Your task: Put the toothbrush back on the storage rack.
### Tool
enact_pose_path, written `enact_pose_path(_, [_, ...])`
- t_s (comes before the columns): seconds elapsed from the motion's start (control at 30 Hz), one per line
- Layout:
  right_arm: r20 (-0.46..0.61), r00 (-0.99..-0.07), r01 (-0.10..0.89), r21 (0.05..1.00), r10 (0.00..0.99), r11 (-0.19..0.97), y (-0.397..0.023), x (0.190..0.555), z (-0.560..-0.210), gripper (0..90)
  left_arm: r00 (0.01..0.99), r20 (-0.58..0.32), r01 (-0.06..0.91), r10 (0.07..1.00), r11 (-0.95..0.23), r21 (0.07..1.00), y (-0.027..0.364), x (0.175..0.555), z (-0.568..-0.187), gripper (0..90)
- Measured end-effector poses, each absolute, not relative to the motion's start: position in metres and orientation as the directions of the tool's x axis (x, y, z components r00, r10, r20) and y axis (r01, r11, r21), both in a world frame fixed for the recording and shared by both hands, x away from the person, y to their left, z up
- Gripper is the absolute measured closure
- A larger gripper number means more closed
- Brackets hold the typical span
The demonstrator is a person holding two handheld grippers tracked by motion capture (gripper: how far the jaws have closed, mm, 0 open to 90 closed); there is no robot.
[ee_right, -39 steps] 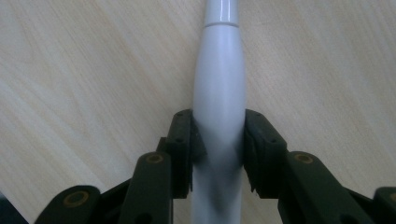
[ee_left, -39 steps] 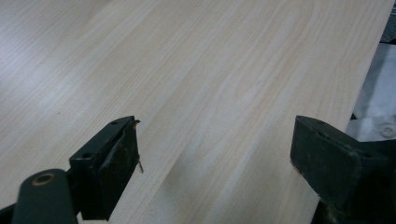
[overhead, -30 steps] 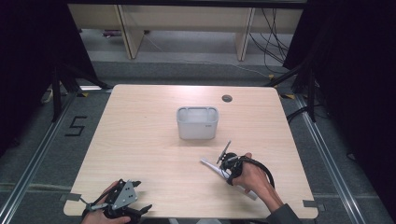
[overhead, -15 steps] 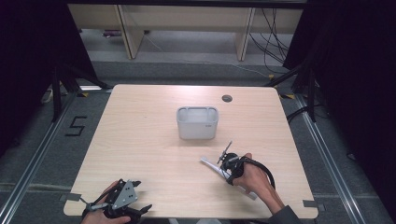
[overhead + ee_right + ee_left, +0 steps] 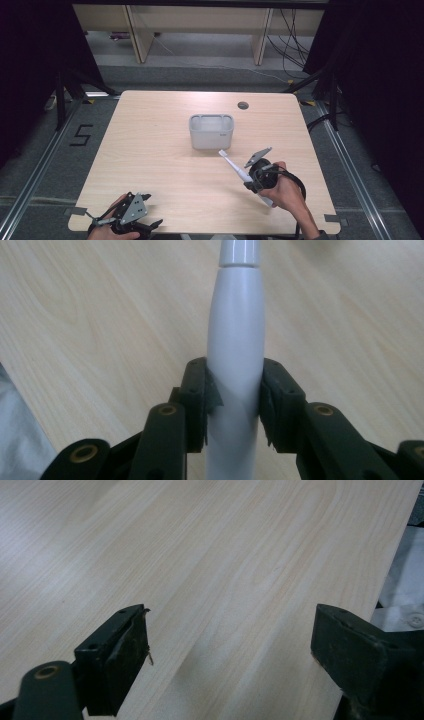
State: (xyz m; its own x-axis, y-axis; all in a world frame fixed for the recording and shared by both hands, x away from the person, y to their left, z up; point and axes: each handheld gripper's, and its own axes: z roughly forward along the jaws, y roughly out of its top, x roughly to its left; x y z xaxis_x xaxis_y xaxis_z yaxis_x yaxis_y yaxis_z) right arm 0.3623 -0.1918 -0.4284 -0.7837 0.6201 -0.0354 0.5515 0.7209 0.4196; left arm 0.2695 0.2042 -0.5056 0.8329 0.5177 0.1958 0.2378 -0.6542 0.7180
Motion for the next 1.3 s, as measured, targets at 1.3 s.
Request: enact_pose_path(1.3, [0.014, -0.647, 0.332, 0.906, 0.763, 0.264, -0.221, 0.415, -0.379, 66.7, 0.831, 0.194, 0.241, 0.521, -0.653, 0.718, 0.206, 0.270, -0.503, 14.8])
